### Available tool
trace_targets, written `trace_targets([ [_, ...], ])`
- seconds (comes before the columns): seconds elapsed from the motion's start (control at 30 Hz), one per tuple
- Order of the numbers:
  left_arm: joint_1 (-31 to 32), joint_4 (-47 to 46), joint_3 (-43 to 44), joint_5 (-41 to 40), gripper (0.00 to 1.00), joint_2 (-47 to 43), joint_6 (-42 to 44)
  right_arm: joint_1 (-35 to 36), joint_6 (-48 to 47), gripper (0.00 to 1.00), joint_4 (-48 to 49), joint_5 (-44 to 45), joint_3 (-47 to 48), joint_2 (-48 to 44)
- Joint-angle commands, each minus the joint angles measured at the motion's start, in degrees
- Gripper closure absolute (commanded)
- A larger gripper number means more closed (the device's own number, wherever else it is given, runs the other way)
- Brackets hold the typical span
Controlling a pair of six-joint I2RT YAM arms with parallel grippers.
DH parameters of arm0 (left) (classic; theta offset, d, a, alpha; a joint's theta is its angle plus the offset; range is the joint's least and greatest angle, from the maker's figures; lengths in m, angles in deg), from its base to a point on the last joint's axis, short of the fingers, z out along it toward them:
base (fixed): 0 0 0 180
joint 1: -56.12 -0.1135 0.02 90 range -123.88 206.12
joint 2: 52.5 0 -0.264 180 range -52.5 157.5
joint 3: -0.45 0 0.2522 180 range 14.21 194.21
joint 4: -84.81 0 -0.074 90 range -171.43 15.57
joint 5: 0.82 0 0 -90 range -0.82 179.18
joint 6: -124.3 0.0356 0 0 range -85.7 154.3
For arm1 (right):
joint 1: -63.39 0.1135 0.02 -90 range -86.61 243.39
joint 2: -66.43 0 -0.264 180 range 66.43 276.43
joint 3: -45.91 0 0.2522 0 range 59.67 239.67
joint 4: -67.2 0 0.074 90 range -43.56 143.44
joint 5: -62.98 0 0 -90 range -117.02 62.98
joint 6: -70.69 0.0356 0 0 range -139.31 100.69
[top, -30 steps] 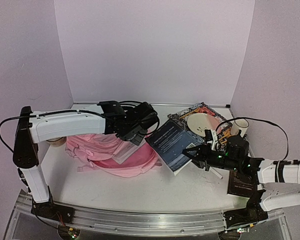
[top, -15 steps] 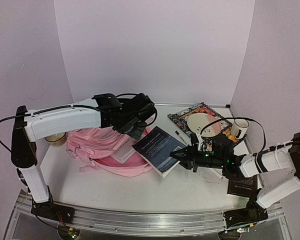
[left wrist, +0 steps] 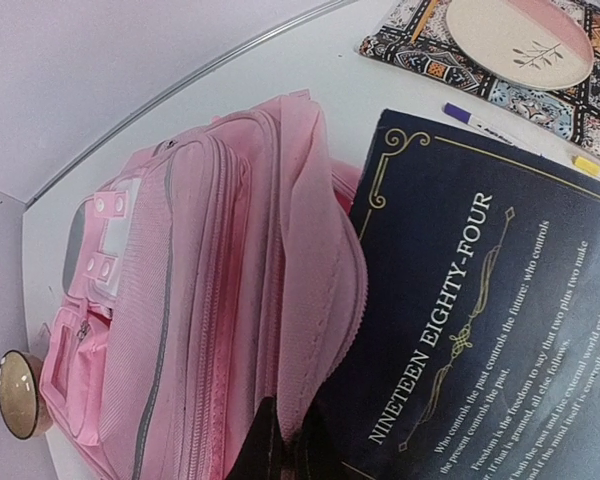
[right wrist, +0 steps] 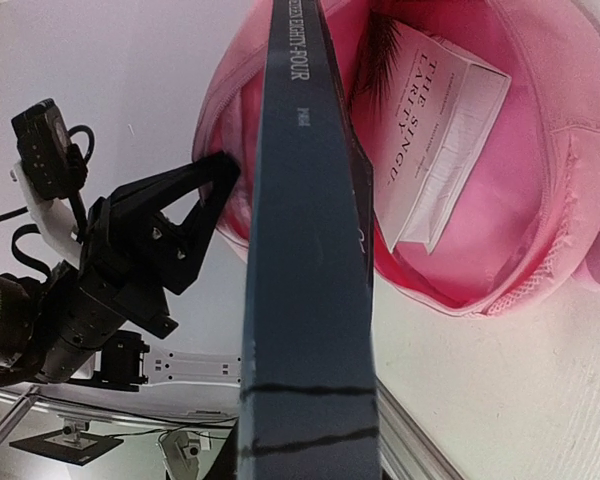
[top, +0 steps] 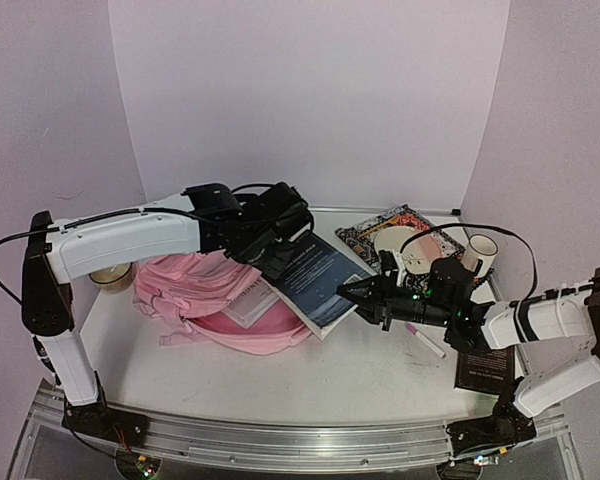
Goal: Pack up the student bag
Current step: Place the book in the largest pocket of the bag.
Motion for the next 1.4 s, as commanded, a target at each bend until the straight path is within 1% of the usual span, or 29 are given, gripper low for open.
trace_targets([
  [0.0, 0.08, -3.05, 5.43, 1.32, 1.0, -4.16, -0.93, 0.57, -0.6, 1.0, 19.92, -1.34, 5.97, 2.19],
  [0.3, 0.12, -3.09, 5.72, 4.06, 1.0, -6.76, -1.38, 0.56, 1.43, 1.0, 26.71, -2.44, 10.87, 15.27],
  [0.47, 0.1, -3.56, 5.85, 6.46, 1.0, -7.42, -0.81, 0.69, 3.32, 1.0, 26.78, -2.04, 13.24, 20.2],
  [0.6, 0.24, -3.72, 6.61, 7.99, 1.0, -6.83, 0.83, 1.42, 5.34, 1.0, 25.37, -2.16, 17.19, 24.04],
  [0.7, 0.36, -3.96, 7.33, 8.66, 1.0, -6.7, 2.08, 1.99, 6.15, 1.0, 21.99, -2.24, 20.47, 26.53],
  [0.8, 0.58, -4.22, 7.81, 8.94, 1.0, -7.05, 3.61, 2.65, 4.83, 1.0, 17.53, -2.32, 24.84, 28.4],
  [0.97, 0.81, -4.61, 6.95, 9.91, 1.0, -8.32, 4.92, 3.18, -0.82, 1.0, 4.28, -1.01, 32.18, 29.89],
  [1.27, 0.89, -6.29, 3.85, 10.88, 1.0, -10.53, 5.38, 4.05, -5.17, 1.0, -11.36, 1.96, 43.69, 36.31],
  [1.37, 0.89, -6.81, 2.79, 11.23, 1.0, -10.91, 5.68, 4.19, -7.62, 0.96, -18.02, 3.41, 47.2, 37.92],
])
